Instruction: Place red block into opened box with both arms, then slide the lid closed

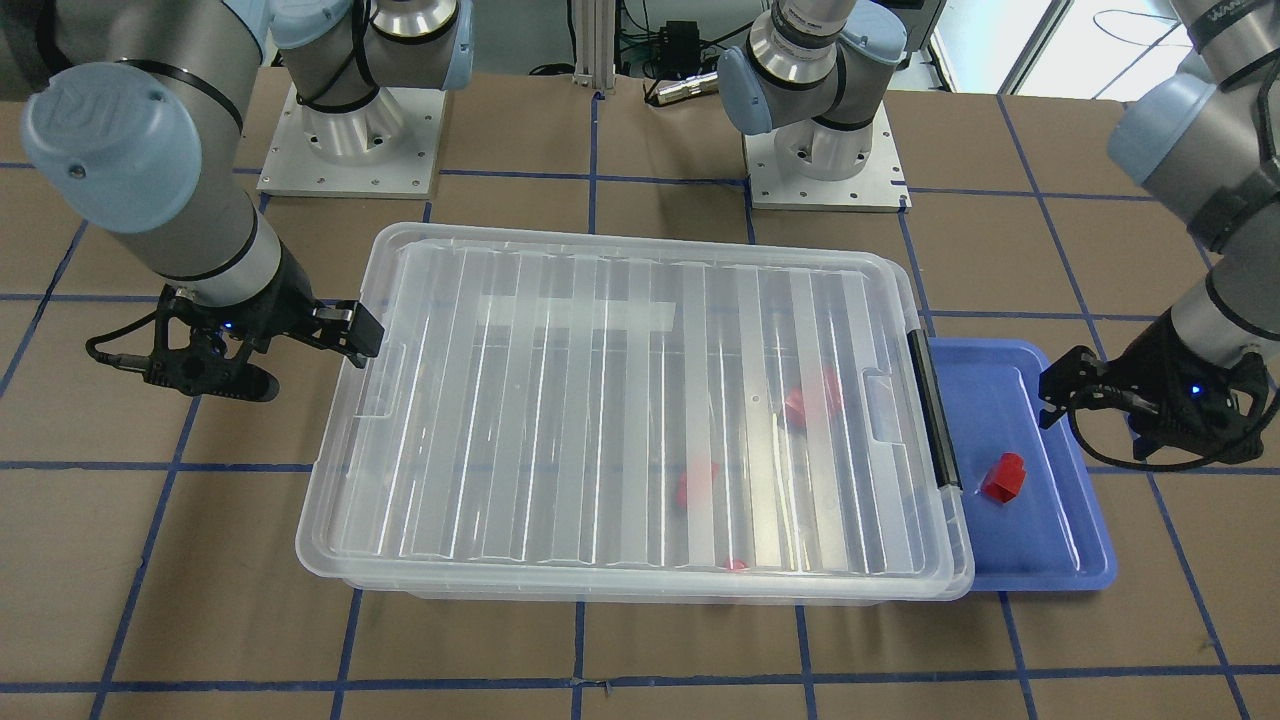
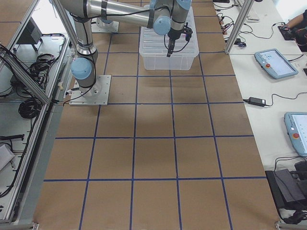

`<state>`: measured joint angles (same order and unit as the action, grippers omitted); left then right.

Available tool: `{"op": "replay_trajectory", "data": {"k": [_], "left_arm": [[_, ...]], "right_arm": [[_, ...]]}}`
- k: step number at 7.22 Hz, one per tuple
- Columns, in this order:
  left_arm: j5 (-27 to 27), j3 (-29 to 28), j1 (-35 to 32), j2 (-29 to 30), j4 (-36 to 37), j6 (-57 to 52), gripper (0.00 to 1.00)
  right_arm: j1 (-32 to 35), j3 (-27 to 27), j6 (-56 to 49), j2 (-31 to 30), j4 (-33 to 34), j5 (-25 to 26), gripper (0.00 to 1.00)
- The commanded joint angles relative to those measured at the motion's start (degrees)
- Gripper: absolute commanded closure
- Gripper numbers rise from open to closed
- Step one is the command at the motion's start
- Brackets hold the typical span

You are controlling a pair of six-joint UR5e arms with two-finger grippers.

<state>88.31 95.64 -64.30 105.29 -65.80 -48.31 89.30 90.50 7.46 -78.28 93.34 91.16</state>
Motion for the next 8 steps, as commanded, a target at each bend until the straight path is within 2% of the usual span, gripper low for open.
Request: {"op": "replay_trajectory", "data": {"k": [1,8], "left_arm": [[-0.94,2.53,1.2,4.55,3.31,-1.35,0.0],[-0.68,6.4,1.11,11.42,11.49,0.32,0.0]], "right_arm": [[-0.09,0.03,-0.07,1.64,0.36,0.07,0.0],[-1.32,0.03,-1.39,3.22,0.36,-0.11,0.0]]}}
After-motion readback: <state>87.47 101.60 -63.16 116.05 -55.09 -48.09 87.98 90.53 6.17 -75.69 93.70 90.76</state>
